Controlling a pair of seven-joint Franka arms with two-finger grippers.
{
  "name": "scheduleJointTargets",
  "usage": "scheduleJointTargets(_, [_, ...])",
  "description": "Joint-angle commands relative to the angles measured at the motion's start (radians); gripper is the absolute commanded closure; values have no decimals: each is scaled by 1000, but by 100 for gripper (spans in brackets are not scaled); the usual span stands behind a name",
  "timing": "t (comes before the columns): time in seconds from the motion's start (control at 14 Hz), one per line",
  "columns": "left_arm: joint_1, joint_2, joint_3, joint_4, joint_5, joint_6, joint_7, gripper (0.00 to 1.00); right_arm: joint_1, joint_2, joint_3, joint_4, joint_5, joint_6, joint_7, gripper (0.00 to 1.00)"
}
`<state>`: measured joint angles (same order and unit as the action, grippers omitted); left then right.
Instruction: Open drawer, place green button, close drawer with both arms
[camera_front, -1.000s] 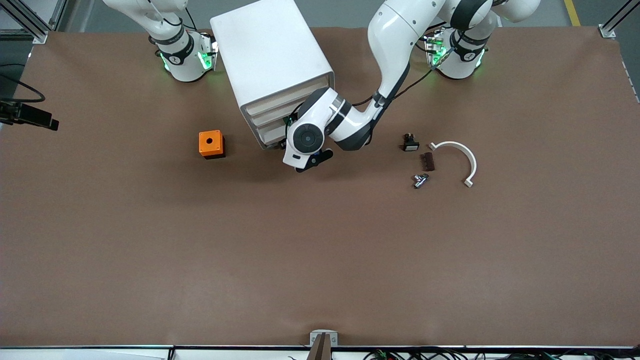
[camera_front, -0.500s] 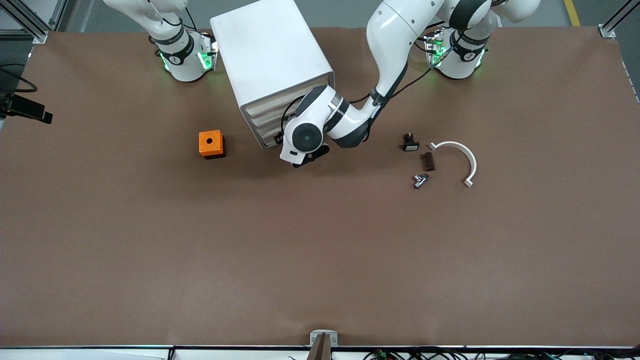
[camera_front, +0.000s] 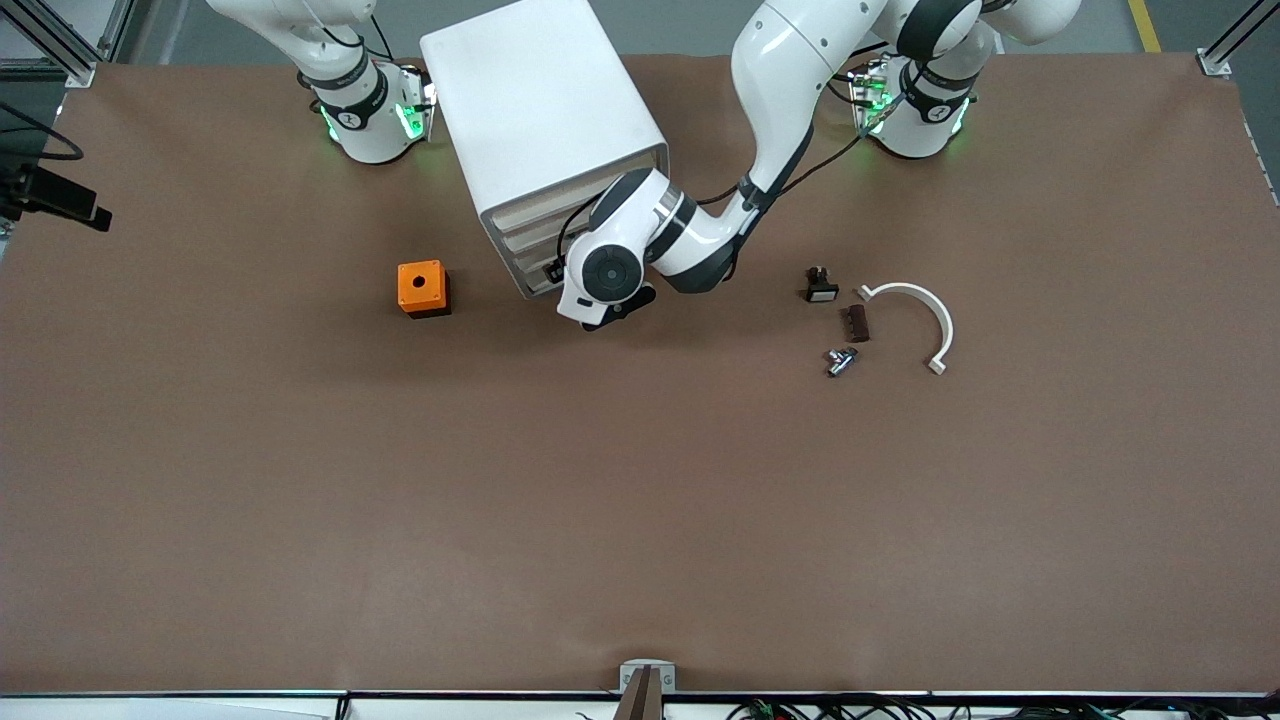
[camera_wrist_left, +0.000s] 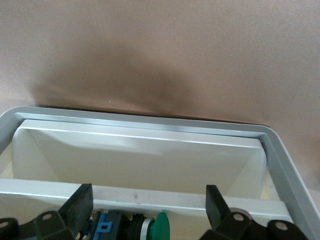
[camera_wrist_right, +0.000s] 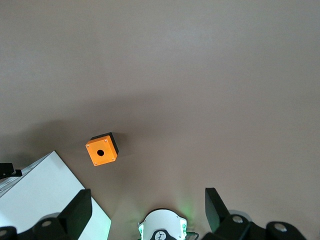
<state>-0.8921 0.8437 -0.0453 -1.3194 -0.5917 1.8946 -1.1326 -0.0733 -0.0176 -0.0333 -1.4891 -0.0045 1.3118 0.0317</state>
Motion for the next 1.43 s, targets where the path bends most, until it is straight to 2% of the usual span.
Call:
scheduleJointTargets(0.0, [7, -11, 1, -3, -14, -6, 7, 1, -17, -79, 10, -102, 18, 43, -7, 0])
scheduleJointTargets(0.29, [99, -57, 10, 38, -7, -17, 5, 1, -13, -81, 9, -103, 17, 50, -9, 0])
scheduleJointTargets(0.43, [137, -144, 18, 39, 15, -49, 11, 1, -3, -88, 9, -103, 17, 52, -9, 0])
scheduleJointTargets(0.57, [175, -243, 16, 37, 100, -92, 51, 1, 9, -91, 7, -105, 14, 60, -9, 0])
scheduleJointTargets(0.71, [257, -358, 15, 37, 131, -200, 179, 1, 16, -94, 7, -105, 12, 66, -9, 0])
scheduleJointTargets(0.86, [364, -458, 15, 34, 131, -316, 386, 1, 24, -96, 4, -105, 11, 70, -9, 0])
scheduleJointTargets(1.07, [523, -555, 18, 29, 154, -469, 636, 1, 21, -96, -2, -105, 11, 76, -9, 0])
scheduleJointTargets(1.21, [582, -595, 15, 25, 280, -544, 788, 1, 20, -96, -2, -105, 15, 83, -7, 0])
scheduleJointTargets(1.36, [642, -611, 16, 12, 355, -552, 878, 1, 18, -96, -2, -105, 17, 90, -9, 0])
